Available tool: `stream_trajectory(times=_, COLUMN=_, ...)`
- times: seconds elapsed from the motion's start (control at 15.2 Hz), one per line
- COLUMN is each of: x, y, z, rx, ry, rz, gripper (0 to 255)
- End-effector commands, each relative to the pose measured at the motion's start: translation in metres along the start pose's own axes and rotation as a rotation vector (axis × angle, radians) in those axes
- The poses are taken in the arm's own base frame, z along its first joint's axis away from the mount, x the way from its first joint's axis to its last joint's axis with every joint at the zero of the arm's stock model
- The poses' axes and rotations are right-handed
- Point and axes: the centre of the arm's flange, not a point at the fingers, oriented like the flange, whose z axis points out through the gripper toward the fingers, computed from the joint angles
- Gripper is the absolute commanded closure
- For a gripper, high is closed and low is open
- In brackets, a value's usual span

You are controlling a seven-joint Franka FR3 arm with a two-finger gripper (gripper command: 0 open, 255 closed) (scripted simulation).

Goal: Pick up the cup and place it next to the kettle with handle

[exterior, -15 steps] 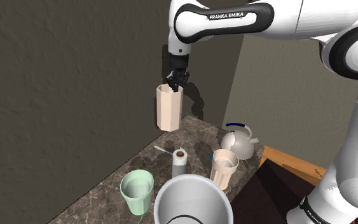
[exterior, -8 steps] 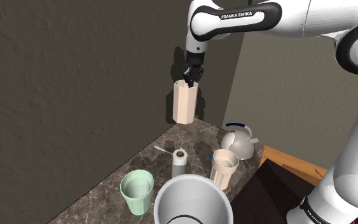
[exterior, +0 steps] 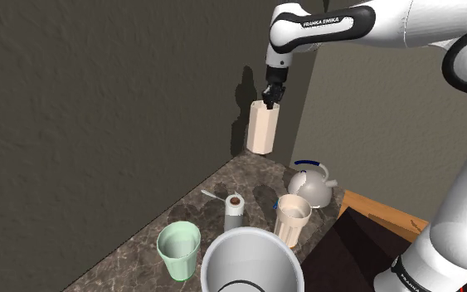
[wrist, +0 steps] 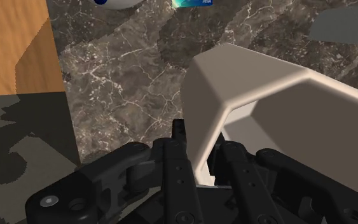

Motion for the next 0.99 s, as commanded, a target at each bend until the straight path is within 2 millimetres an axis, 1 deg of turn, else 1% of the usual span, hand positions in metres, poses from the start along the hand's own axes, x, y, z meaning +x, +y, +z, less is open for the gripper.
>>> stream_trajectory(times=0.0, x=-0.005, y=0.026, z=0.000, rx=0.000, ry=0.001, rz=-0.002, gripper=255)
stream_trajectory(times=0.79, x=-0.032, y=0.182, z=-0.001, rx=0.000, ry=0.001, rz=-0.002, gripper=255)
stream_trajectory(times=0.86, x=-0.036, y=0.202, z=-0.001, rx=0.000, ry=0.001, rz=-0.002, gripper=255)
stream_trajectory(times=0.92, x=-0.036, y=0.202, z=0.004, rx=0.000, ry=0.001, rz=-0.002, gripper=255)
